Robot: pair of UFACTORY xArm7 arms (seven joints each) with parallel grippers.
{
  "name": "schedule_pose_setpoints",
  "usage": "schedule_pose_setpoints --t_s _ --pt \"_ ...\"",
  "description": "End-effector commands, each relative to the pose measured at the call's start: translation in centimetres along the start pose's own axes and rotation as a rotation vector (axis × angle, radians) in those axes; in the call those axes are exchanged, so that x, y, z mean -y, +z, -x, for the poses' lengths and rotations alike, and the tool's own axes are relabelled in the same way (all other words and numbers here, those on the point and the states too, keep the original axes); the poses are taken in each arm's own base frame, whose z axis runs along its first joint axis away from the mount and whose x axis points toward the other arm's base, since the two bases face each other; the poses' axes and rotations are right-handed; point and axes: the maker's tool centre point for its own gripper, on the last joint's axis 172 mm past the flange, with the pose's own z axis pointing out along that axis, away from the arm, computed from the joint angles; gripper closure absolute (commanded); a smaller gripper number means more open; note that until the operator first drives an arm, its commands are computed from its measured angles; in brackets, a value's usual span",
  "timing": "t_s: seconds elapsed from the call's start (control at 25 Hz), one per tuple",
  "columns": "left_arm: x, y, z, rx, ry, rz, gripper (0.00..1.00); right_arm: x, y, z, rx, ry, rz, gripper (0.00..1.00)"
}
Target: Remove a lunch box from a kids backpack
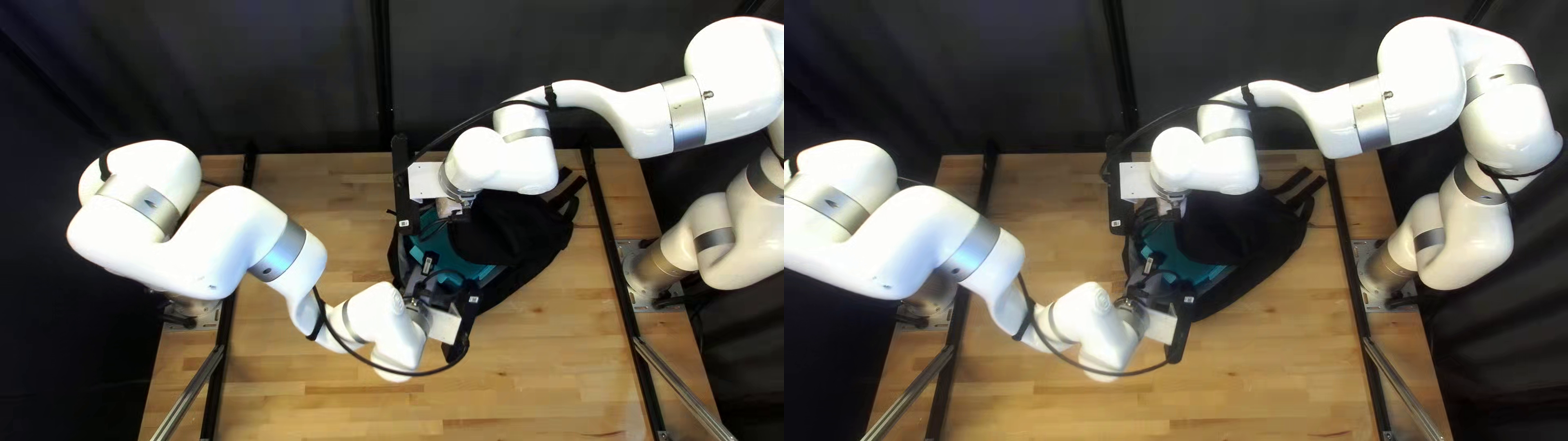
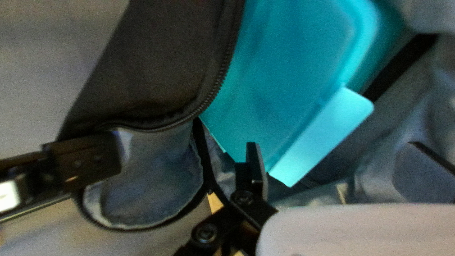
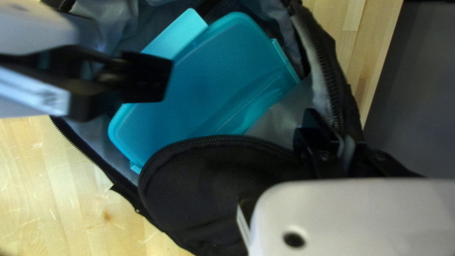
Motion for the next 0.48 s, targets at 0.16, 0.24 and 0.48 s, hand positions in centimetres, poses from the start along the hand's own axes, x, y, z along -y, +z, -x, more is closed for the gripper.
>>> schedule_pose_setpoints --t_s 0.16,0.24,0.48 --pt "0.29 0.64 -0.57 0.004 0.003 -0.01 0.02 0.11 0.23 0.06 0.005 -0.002 -0.002 1.0" --pt "0.24 0.9 -0.53 0.003 0.002 -0.012 0.16 0.12 0.33 0.0 0.007 -0.001 -0.004 1.0" --pt "0.22 0.85 -0.33 0.008 -0.001 -0.026 1.0 -0.3 0.47 -0.4 0.011 -0.005 -0.007 1.0"
